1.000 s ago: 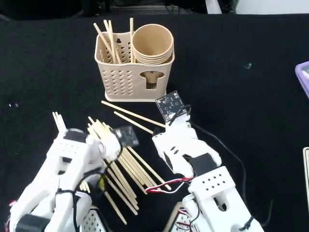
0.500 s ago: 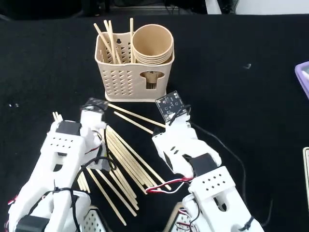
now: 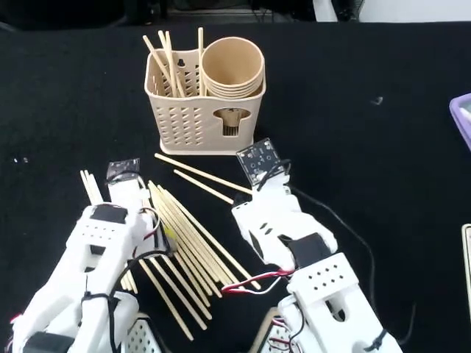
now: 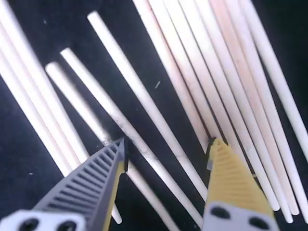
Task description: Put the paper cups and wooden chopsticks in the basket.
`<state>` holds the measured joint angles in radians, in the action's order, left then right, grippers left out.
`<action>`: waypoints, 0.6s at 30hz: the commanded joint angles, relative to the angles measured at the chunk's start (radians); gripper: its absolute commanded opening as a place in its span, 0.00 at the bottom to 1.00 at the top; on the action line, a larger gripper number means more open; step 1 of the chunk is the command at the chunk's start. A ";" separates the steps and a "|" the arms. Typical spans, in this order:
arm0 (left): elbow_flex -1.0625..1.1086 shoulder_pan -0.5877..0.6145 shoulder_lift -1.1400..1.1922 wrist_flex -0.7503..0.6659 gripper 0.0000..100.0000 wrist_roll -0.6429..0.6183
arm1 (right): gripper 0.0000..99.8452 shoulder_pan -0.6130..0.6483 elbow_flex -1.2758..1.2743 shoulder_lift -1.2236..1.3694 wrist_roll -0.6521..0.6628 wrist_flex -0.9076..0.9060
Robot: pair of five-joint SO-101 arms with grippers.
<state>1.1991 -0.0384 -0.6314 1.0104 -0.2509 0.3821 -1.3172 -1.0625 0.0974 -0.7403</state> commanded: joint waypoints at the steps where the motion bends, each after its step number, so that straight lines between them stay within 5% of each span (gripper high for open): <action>1: 0.036 0.081 0.012 -0.034 0.28 -0.012 | 0.11 -0.018 0.004 -0.033 0.002 0.023; 8: 0.022 0.229 0.002 -0.034 0.28 0.000 | 0.11 -0.018 0.005 -0.033 0.002 0.023; 18: 0.027 0.159 0.012 -0.132 0.28 0.002 | 0.11 -0.018 0.005 -0.033 0.002 0.020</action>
<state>1.2175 0.1396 -0.6191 0.9705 -0.2509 0.3790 -1.3172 -1.0625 0.0974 -0.7403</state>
